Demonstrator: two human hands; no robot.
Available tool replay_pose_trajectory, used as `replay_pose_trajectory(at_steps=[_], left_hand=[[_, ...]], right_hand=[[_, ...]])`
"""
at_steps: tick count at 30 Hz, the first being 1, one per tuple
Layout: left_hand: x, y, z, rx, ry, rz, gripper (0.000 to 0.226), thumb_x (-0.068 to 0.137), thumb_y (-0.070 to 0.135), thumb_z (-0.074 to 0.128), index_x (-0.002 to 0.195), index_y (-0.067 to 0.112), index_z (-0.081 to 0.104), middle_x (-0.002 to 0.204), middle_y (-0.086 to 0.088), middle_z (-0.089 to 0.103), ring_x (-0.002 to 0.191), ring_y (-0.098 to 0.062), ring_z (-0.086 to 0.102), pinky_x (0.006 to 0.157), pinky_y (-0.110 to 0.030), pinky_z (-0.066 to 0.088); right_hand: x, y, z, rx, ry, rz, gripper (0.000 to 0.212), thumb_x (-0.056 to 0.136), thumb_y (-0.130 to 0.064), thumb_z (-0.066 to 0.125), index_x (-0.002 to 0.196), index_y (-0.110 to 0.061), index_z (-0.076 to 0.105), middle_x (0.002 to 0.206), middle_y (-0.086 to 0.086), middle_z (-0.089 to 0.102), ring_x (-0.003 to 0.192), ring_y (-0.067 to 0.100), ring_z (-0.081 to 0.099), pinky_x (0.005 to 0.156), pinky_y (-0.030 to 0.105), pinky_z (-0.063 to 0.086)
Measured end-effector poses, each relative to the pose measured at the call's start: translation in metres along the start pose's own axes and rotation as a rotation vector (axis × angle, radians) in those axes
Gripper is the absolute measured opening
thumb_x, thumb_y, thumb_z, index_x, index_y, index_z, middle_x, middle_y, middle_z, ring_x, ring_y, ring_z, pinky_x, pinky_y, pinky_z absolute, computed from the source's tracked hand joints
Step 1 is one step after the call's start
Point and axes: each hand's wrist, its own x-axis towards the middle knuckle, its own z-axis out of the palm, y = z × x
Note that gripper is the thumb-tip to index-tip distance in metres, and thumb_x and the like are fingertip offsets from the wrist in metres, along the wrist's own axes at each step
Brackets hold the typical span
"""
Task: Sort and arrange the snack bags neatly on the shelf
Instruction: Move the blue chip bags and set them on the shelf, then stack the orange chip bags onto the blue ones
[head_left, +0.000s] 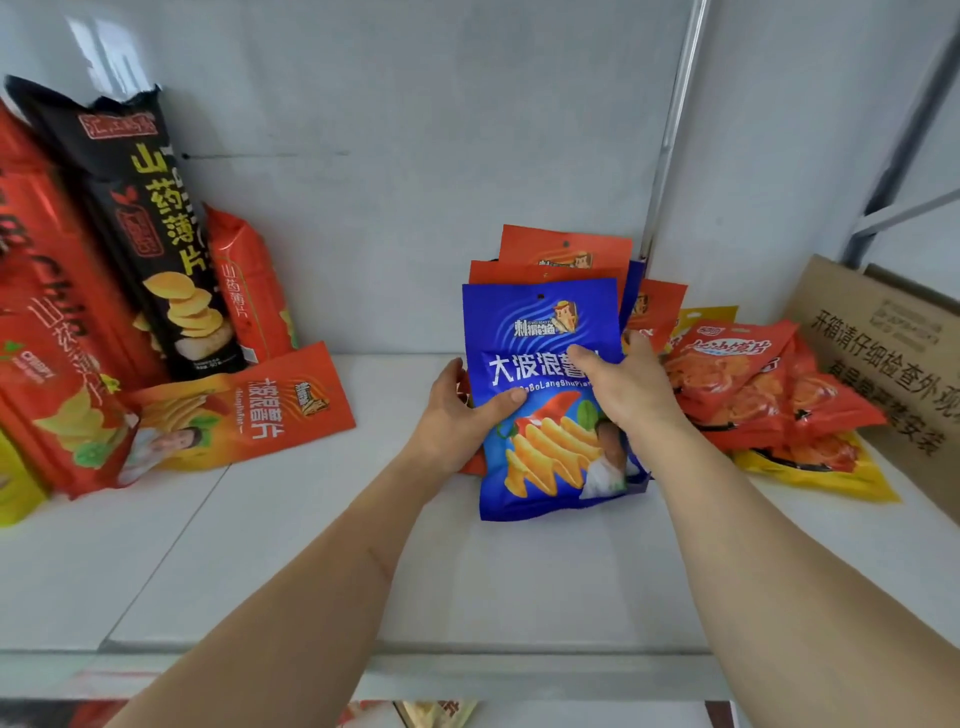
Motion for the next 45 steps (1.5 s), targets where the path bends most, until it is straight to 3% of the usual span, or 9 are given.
replay_pose_trajectory(at_steps=[7,14,20,23,29,31,34,38,45], left_hand=[[-0.023,0.002,-0.007,0.001,0.024,0.0,0.106,0.061,0.065,0.082,0.147,0.027,0.035,0.146,0.0,0.047,0.115,-0.014,0.064,0.083,-0.038,0.061],[-0.042,-0.002,-0.024,0.042,0.022,0.0,0.089,0.083,0.049,0.074,0.153,0.018,0.028,0.155,0.0,0.034,0.137,-0.014,0.041,0.104,-0.038,0.05],[-0.043,-0.005,-0.057,0.33,0.137,0.103,0.058,0.094,0.045,0.061,0.143,0.017,0.047,0.147,0.002,0.047,0.124,-0.016,0.053,0.101,-0.034,0.047],[-0.044,-0.009,-0.097,0.552,0.213,0.14,0.042,0.098,0.04,0.055,0.133,0.017,0.058,0.139,-0.001,0.053,0.121,-0.021,0.056,0.097,-0.036,0.047],[-0.047,-0.018,-0.178,1.034,0.306,0.171,0.042,0.098,0.04,0.049,0.133,0.018,0.056,0.14,-0.006,0.052,0.132,-0.03,0.04,0.108,-0.043,0.033],[-0.051,-0.021,-0.2,1.063,0.34,0.167,0.044,0.099,0.039,0.048,0.136,0.017,0.054,0.143,-0.007,0.05,0.136,-0.03,0.037,0.11,-0.044,0.032],[-0.058,-0.024,-0.228,1.072,0.398,0.153,0.043,0.099,0.037,0.047,0.134,0.015,0.056,0.141,-0.008,0.052,0.132,-0.031,0.041,0.105,-0.044,0.036],[-0.069,-0.021,-0.256,1.022,0.499,0.196,0.034,0.098,0.032,0.048,0.122,0.015,0.065,0.125,-0.007,0.062,0.115,-0.031,0.056,0.088,-0.041,0.047],[-0.089,-0.018,-0.281,1.109,0.585,0.34,0.026,0.095,0.032,0.054,0.103,0.017,0.073,0.101,-0.003,0.071,0.088,-0.031,0.068,0.063,-0.036,0.05]], right_hand=[[-0.032,0.011,0.002,-0.159,0.138,-0.059,0.063,0.085,-0.055,0.067,0.132,-0.018,0.048,0.121,0.0,0.061,0.093,0.014,0.065,0.066,0.025,0.048],[-0.067,0.016,0.006,-0.355,0.344,-0.022,0.084,0.073,-0.083,0.043,0.131,-0.022,0.05,0.126,0.002,0.059,0.113,0.026,0.06,0.089,0.049,0.054],[-0.09,-0.018,0.027,-0.694,0.549,-0.347,0.055,0.095,-0.047,0.054,0.135,-0.009,0.052,0.133,0.016,0.055,0.124,0.036,0.048,0.1,0.047,0.038],[-0.096,-0.038,0.066,-0.725,0.507,-0.614,0.04,0.093,-0.033,0.055,0.122,-0.006,0.062,0.118,0.017,0.063,0.108,0.04,0.055,0.089,0.047,0.042],[-0.105,-0.06,0.159,-0.727,0.297,-0.758,0.039,0.088,-0.031,0.047,0.109,-0.005,0.067,0.104,0.018,0.067,0.093,0.043,0.061,0.079,0.047,0.048],[-0.114,-0.064,0.187,-0.711,0.179,-0.662,0.036,0.093,-0.031,0.047,0.115,-0.009,0.066,0.109,0.014,0.066,0.1,0.039,0.061,0.082,0.043,0.048],[-0.125,-0.066,0.228,-0.52,-0.087,-0.193,0.034,0.097,-0.035,0.048,0.116,-0.012,0.064,0.113,0.007,0.067,0.102,0.028,0.064,0.081,0.032,0.047],[-0.148,-0.073,0.272,-0.016,-0.251,0.353,0.022,0.093,-0.027,0.053,0.089,-0.006,0.061,0.078,0.016,0.07,0.06,0.028,0.066,0.064,0.04,0.059],[-0.166,-0.097,0.308,0.302,-0.375,0.653,0.02,0.097,-0.029,0.052,0.102,-0.01,0.057,0.096,0.019,0.071,0.078,0.031,0.069,0.062,0.034,0.059]])
